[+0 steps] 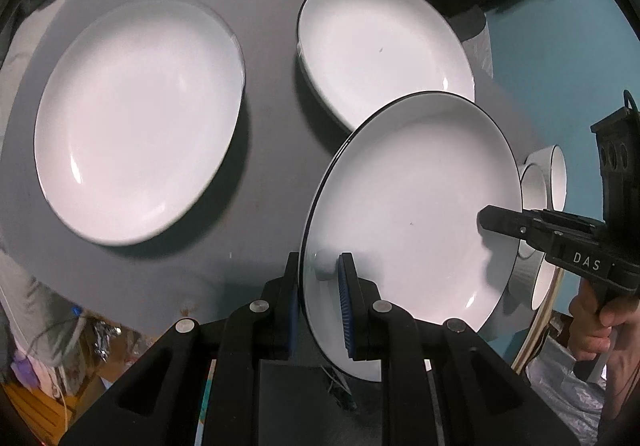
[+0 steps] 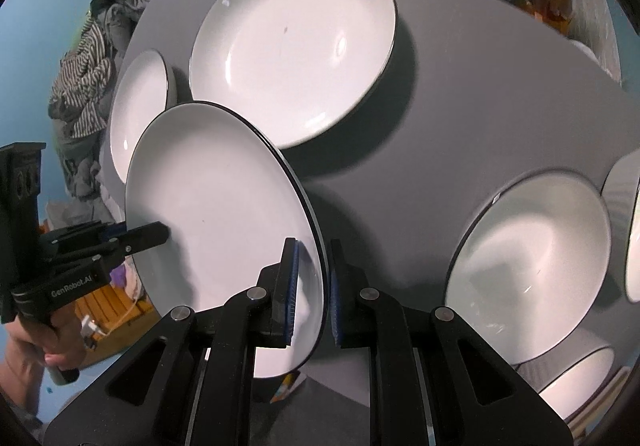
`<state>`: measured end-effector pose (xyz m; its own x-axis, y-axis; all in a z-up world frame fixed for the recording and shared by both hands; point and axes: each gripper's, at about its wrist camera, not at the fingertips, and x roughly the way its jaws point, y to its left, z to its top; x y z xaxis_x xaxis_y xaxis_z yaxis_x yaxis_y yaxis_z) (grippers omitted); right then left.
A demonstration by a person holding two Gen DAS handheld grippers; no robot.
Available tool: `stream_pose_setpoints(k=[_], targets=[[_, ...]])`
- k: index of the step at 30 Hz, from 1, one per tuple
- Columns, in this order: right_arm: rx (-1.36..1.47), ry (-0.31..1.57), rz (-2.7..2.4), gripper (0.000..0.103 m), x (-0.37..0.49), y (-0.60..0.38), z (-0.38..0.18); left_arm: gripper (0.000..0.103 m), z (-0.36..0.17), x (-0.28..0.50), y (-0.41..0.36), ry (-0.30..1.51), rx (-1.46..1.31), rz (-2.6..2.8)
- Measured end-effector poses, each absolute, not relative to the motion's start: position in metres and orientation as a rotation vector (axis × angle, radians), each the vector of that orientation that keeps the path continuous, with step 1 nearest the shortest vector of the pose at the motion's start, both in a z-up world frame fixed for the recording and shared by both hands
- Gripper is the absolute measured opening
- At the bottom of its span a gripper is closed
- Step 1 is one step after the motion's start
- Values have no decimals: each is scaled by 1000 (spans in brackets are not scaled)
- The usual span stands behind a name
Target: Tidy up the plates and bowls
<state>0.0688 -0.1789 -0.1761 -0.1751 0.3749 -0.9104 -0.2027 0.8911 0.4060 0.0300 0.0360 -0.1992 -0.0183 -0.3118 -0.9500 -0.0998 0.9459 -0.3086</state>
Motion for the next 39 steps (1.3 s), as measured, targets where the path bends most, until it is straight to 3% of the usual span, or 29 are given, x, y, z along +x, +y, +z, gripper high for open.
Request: stream_pose_setpoints(k=[18, 39], targets=[[204, 1644, 509, 13, 126, -181, -167, 18, -186, 113, 33, 1531, -273, -148], [196, 1708, 488, 15, 177, -168, -198, 19, -220, 169, 37, 1612, -216, -62]])
